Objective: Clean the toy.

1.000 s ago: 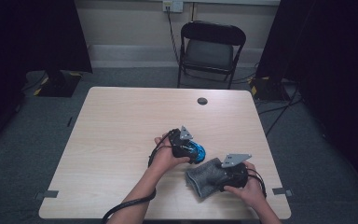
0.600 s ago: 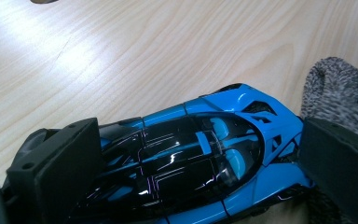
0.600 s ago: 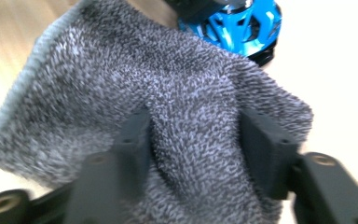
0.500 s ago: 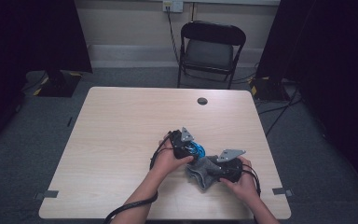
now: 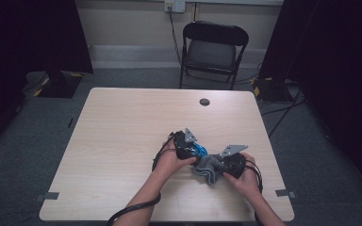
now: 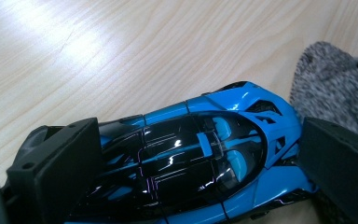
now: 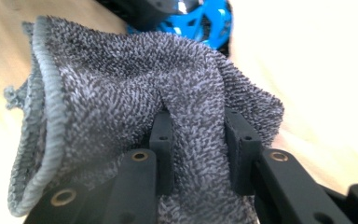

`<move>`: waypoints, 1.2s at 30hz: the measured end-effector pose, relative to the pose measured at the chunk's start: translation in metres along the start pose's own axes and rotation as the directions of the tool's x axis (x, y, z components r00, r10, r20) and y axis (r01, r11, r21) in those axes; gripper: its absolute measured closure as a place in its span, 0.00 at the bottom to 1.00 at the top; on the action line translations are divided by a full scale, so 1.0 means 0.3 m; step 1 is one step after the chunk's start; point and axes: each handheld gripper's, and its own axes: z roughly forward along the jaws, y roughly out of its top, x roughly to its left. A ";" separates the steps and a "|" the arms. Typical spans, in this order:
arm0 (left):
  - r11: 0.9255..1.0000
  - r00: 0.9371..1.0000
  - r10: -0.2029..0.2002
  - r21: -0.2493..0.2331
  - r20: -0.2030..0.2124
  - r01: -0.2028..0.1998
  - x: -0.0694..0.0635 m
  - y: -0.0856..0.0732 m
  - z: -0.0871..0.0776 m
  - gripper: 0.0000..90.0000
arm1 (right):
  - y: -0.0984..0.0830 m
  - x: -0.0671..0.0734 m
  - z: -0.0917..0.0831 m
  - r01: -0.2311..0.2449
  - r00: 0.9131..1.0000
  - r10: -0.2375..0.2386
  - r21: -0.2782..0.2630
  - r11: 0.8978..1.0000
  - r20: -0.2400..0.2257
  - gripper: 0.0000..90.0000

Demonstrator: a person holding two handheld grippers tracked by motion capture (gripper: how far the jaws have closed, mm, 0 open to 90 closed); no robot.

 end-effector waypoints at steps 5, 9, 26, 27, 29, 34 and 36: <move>1.000 1.000 -0.003 0.010 0.001 0.003 0.000 0.004 0.000 0.00 | 0.010 -0.024 0.003 -0.007 1.000 0.007 0.021 1.000 0.011 0.77; 1.000 1.000 -0.005 0.014 0.004 0.005 0.000 0.006 0.001 0.00 | 0.020 -0.048 0.006 -0.017 0.999 0.016 0.038 0.999 0.032 0.78; 1.000 1.000 -0.004 0.009 0.004 0.004 -0.001 0.004 0.001 0.00 | 0.089 -0.139 0.067 -0.084 0.988 0.075 0.061 0.995 0.135 0.79; 1.000 1.000 -0.004 0.009 0.004 0.004 -0.001 0.004 0.001 0.00 | 0.093 -0.142 0.071 -0.089 0.987 0.080 0.060 0.994 0.143 0.79; 1.000 1.000 -0.004 0.010 0.004 0.004 -0.001 0.005 0.001 0.00 | 0.101 -0.147 0.080 -0.099 0.983 0.088 0.057 0.994 0.158 0.79; 1.000 1.000 -0.007 0.010 0.000 0.007 -0.003 0.006 0.003 0.00 | 0.117 -0.152 0.099 -0.132 0.973 0.121 0.045 0.990 0.197 0.79; 1.000 1.000 -0.010 0.011 0.000 0.010 -0.004 0.006 0.003 0.00 | 0.122 -0.152 0.105 -0.139 0.969 0.127 0.044 0.989 0.211 0.79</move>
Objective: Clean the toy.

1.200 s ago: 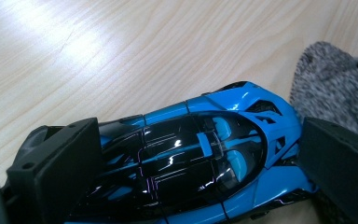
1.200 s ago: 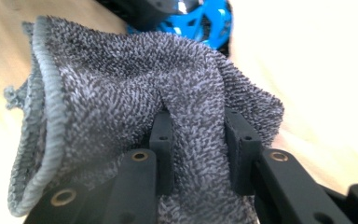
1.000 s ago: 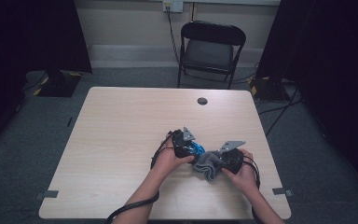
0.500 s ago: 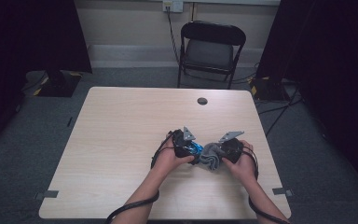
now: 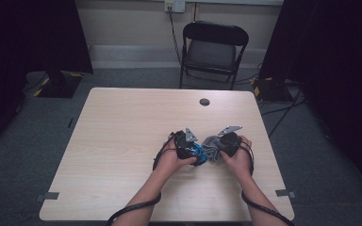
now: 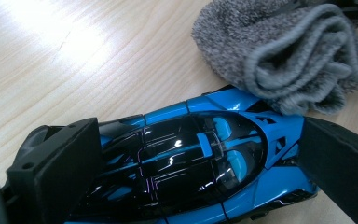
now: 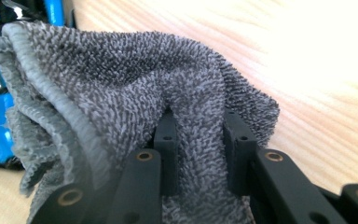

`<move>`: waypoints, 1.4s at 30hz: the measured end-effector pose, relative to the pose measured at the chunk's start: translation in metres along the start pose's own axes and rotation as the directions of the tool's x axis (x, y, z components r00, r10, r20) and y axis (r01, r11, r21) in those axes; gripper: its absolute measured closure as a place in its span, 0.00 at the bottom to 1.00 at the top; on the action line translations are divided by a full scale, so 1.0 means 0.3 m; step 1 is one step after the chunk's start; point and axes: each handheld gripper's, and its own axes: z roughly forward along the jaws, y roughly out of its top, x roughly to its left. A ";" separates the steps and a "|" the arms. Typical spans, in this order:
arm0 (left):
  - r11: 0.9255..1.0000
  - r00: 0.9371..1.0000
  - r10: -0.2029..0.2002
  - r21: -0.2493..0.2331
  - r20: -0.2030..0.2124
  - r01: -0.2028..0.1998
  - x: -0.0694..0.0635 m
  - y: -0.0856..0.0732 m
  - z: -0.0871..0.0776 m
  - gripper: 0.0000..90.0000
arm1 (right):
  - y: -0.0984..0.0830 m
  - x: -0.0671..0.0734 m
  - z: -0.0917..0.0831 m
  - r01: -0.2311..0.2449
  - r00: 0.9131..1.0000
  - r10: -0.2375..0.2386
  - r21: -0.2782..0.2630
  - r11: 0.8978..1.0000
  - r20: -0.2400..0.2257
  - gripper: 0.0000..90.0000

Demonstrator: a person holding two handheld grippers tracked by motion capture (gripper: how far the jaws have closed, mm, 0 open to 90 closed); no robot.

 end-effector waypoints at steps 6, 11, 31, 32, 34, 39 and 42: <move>1.000 1.000 0.000 0.002 0.001 0.000 0.001 0.000 0.000 0.00 | -0.004 -0.016 0.007 -0.083 0.997 0.083 -0.042 0.996 0.005 0.80; 1.000 1.000 0.002 -0.001 0.000 -0.002 0.001 0.000 0.000 0.00 | -0.004 -0.034 -0.001 -0.110 0.994 0.111 -0.061 0.992 0.007 0.80; 1.000 1.000 0.002 0.007 0.003 -0.002 0.001 0.002 -0.001 0.00 | -0.071 -0.100 -0.130 -0.134 0.989 0.123 -0.136 0.982 -0.083 0.80; 1.000 1.000 0.001 0.008 0.003 -0.001 0.001 0.003 -0.001 0.00 | -0.075 -0.100 -0.139 -0.135 0.988 0.122 -0.139 0.981 -0.092 0.80; 1.000 1.000 0.002 0.008 0.005 -0.002 0.002 0.002 -0.001 0.00 | -0.081 -0.099 -0.157 -0.120 0.990 0.108 -0.141 0.983 -0.092 0.80; 1.000 1.000 0.003 0.001 0.009 -0.003 0.004 0.000 -0.002 0.00 | -0.103 -0.090 -0.197 -0.102 0.989 0.082 -0.161 0.982 -0.121 0.80; 1.000 1.000 0.002 0.003 0.011 -0.003 0.003 0.001 -0.002 0.00 | -0.112 -0.072 -0.217 -0.085 0.988 0.062 -0.168 0.982 -0.139 0.80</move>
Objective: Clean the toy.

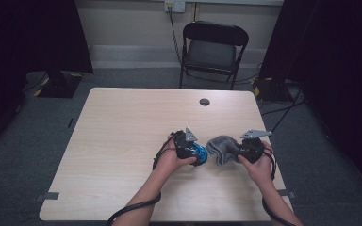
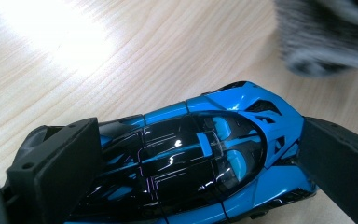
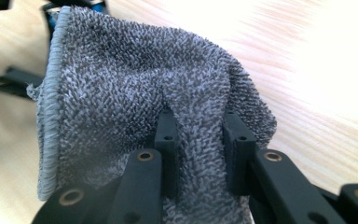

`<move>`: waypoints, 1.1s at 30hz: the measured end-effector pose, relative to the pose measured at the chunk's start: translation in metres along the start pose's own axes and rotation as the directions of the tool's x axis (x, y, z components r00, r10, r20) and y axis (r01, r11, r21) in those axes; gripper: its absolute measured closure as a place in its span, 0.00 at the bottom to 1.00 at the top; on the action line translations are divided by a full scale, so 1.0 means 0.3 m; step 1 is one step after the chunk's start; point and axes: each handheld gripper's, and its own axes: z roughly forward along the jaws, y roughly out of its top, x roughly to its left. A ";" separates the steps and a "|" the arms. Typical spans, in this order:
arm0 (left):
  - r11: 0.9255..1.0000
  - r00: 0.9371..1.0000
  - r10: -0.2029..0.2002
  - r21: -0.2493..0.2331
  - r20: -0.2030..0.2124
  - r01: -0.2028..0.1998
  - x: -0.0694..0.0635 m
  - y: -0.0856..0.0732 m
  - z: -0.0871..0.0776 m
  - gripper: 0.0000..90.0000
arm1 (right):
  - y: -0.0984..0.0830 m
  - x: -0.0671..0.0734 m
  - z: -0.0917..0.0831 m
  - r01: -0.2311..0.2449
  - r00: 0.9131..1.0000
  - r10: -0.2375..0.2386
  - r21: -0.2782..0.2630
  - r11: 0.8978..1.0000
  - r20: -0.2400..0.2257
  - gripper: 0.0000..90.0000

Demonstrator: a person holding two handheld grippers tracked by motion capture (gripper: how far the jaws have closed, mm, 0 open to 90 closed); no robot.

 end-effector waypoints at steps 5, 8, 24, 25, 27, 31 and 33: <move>1.000 1.000 0.000 0.001 0.000 0.000 -0.001 0.001 0.000 0.00 | -0.020 0.045 -0.037 0.039 0.999 -0.040 -0.003 0.999 -0.038 0.80; 1.000 1.000 0.000 0.001 -0.001 0.000 -0.003 0.002 0.001 0.00 | -0.040 0.072 -0.062 0.062 0.996 -0.062 -0.004 0.998 -0.064 0.80; 1.000 1.000 -0.001 0.007 0.001 0.001 -0.012 0.008 0.003 0.00 | -0.089 0.260 0.015 0.217 0.957 -0.200 0.061 0.974 -0.209 0.79; 1.000 1.000 0.000 0.007 0.001 -0.001 -0.012 0.007 0.003 0.00 | -0.084 0.267 0.026 0.223 0.956 -0.207 0.058 0.973 -0.210 0.79; 1.000 1.000 0.001 0.007 0.001 -0.001 -0.012 0.007 0.002 0.00 | -0.075 0.277 0.051 0.234 0.953 -0.215 0.067 0.970 -0.213 0.79; 1.000 1.000 -0.004 0.002 -0.002 0.004 -0.012 0.005 0.003 0.00 | -0.061 0.282 0.099 0.242 0.957 -0.221 0.095 0.966 -0.190 0.79; 1.000 1.000 -0.002 0.003 -0.001 0.002 -0.011 0.005 0.002 0.00 | -0.054 0.279 0.104 0.250 0.956 -0.228 0.102 0.963 -0.185 0.79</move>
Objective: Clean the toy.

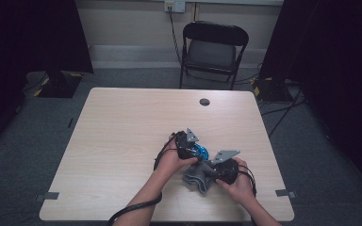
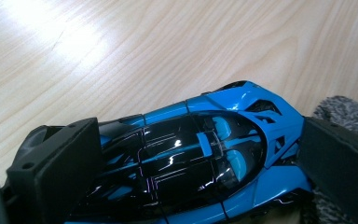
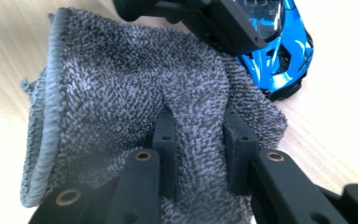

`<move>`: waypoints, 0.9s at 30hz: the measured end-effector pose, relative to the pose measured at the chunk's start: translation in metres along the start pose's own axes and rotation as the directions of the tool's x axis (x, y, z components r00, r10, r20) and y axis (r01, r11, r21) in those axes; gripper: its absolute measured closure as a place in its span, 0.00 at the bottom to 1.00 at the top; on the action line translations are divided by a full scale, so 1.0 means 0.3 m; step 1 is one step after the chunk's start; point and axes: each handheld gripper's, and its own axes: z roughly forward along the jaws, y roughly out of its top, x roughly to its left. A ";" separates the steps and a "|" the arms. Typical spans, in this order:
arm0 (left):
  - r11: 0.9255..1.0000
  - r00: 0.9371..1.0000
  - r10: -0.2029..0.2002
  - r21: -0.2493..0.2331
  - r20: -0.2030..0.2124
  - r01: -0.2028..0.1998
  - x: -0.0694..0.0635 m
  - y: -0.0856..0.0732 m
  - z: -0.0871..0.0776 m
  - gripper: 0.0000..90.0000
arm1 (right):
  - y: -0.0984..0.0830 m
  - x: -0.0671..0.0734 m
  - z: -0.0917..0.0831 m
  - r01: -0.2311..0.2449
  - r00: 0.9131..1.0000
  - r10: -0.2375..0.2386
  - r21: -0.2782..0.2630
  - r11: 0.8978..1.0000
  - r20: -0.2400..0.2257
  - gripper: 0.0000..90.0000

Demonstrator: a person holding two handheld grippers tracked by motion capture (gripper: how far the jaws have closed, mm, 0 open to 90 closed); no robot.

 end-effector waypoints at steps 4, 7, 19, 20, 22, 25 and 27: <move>1.000 1.000 0.001 -0.004 -0.001 -0.001 0.000 -0.001 0.000 0.00 | -0.001 -0.013 0.001 -0.011 1.000 0.011 0.007 1.000 0.002 0.79; 1.000 1.000 0.000 -0.001 -0.005 0.000 -0.001 0.000 0.000 0.00 | -0.002 -0.021 -0.001 -0.007 1.000 0.007 0.013 1.000 0.002 0.79; 1.000 1.000 0.002 0.004 -0.001 -0.002 -0.001 0.001 0.000 0.00 | -0.032 -0.062 -0.018 -0.032 0.999 0.032 -0.001 1.000 -0.006 0.79; 1.000 1.000 0.002 0.003 -0.001 -0.002 -0.001 0.001 0.000 0.00 | -0.035 -0.068 -0.020 -0.042 0.999 0.042 -0.003 0.999 -0.003 0.79; 1.000 1.000 0.002 -0.002 -0.002 -0.002 -0.001 -0.001 0.000 0.00 | -0.039 -0.080 -0.023 -0.052 0.999 0.052 -0.001 0.999 0.004 0.79; 1.000 1.000 0.003 -0.003 -0.002 -0.003 -0.002 -0.001 0.000 0.00 | -0.043 -0.093 -0.025 -0.063 0.998 0.064 -0.005 0.998 0.006 0.79; 1.000 1.000 0.002 -0.001 -0.003 -0.002 -0.002 0.000 0.000 0.00 | -0.043 -0.102 -0.025 -0.067 0.998 0.067 -0.003 0.998 0.011 0.79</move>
